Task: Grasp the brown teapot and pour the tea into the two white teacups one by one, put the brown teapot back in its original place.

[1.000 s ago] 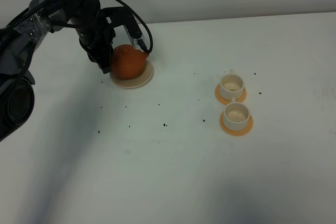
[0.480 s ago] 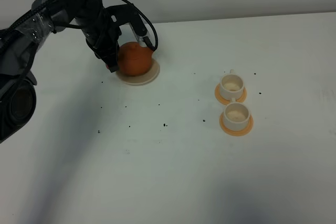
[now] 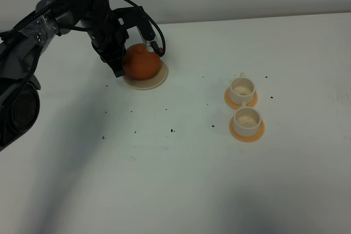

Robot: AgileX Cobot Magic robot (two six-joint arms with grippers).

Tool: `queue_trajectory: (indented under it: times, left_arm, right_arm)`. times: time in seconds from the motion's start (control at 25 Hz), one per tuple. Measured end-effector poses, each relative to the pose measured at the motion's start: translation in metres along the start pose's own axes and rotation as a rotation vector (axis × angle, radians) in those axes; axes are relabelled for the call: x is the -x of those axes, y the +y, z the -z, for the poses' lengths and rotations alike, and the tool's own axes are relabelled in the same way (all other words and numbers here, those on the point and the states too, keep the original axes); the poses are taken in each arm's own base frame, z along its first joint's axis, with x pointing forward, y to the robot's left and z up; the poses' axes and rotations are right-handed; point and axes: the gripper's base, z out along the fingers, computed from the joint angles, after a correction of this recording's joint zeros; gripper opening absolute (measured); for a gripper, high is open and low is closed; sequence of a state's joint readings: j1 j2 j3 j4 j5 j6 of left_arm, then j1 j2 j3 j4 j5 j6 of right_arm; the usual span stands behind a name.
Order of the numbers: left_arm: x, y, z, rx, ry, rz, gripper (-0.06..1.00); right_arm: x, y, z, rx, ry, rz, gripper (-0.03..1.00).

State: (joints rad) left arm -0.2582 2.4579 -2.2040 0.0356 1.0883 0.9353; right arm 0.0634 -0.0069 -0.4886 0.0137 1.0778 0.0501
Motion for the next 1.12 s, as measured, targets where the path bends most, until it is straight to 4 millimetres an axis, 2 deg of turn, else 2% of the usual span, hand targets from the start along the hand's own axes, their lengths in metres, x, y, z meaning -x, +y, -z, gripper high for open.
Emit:
queue_trajectory:
  times: [0.36,0.72,1.12]
  left_arm:
    - [0.001,0.001,0.003,-0.001,-0.012,0.004,0.12]
    - [0.004,0.005,0.017,0.010,-0.032,0.010,0.12]
    - [0.004,0.005,0.018,-0.005,-0.036,0.003,0.12]
  right_arm:
    - [0.000,0.000,0.000,0.000,0.000,0.000,0.24]
    - [0.000,0.000,0.000,0.000,0.000,0.000,0.24]
    - [0.000,0.000,0.000,0.000,0.000,0.000,0.24]
